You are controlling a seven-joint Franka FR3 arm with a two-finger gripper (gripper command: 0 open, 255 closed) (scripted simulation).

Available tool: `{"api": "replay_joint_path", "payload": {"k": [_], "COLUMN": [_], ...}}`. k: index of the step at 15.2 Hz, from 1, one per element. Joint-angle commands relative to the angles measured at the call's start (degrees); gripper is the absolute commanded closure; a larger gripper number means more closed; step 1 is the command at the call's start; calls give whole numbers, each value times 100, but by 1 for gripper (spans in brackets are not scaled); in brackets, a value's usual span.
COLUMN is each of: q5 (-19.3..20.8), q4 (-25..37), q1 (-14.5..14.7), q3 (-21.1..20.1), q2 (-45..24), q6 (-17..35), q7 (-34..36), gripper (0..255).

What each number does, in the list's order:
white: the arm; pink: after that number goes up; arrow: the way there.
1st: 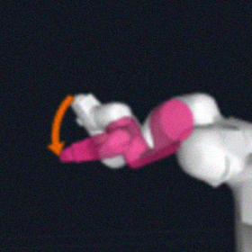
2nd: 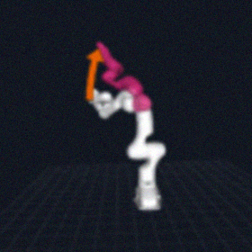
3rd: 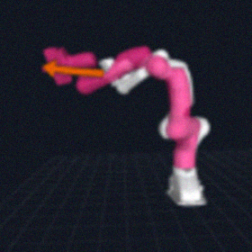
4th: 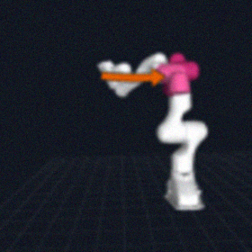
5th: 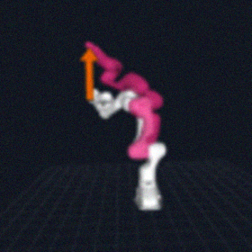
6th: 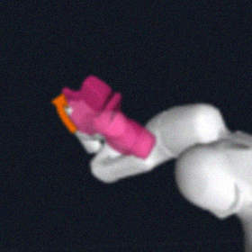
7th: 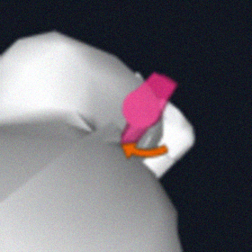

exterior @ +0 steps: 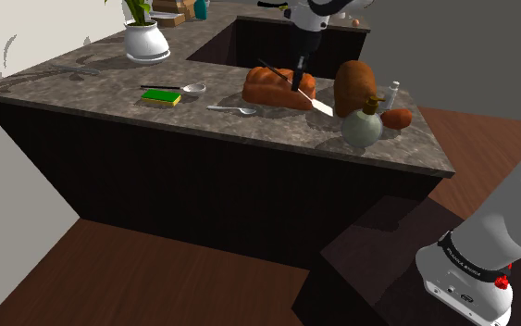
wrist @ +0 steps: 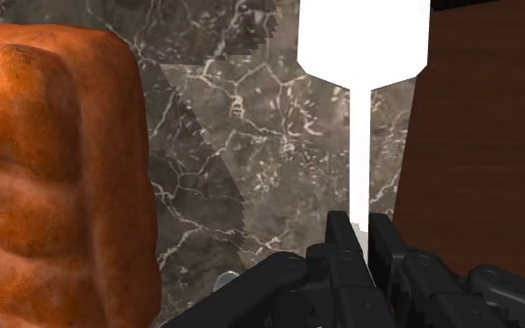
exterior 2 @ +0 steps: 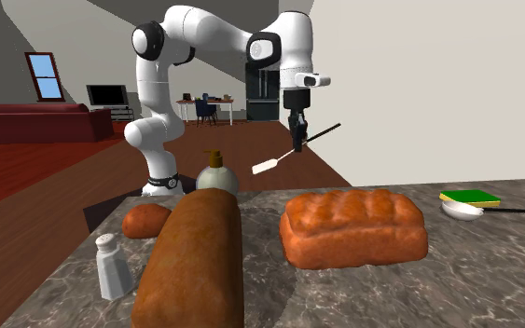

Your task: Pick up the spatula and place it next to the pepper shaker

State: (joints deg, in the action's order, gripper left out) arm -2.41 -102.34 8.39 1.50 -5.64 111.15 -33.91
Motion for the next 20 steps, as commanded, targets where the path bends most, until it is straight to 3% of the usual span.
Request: {"api": "replay_joint_path", "payload": {"k": [1, 4, 12, 20], "q5": [2, 4, 44, 263], "q4": [143, 286, -1205, -2227], "q1": [-2, -2, -388, -802], "q3": [2, 2, 388, 906], "q2": [3, 16, 1271, 2296], "q6": [-149, -305, -96, -116], "q7": [3, 8, -758, -1582], "gripper": [255, 255, 255, 255]}}
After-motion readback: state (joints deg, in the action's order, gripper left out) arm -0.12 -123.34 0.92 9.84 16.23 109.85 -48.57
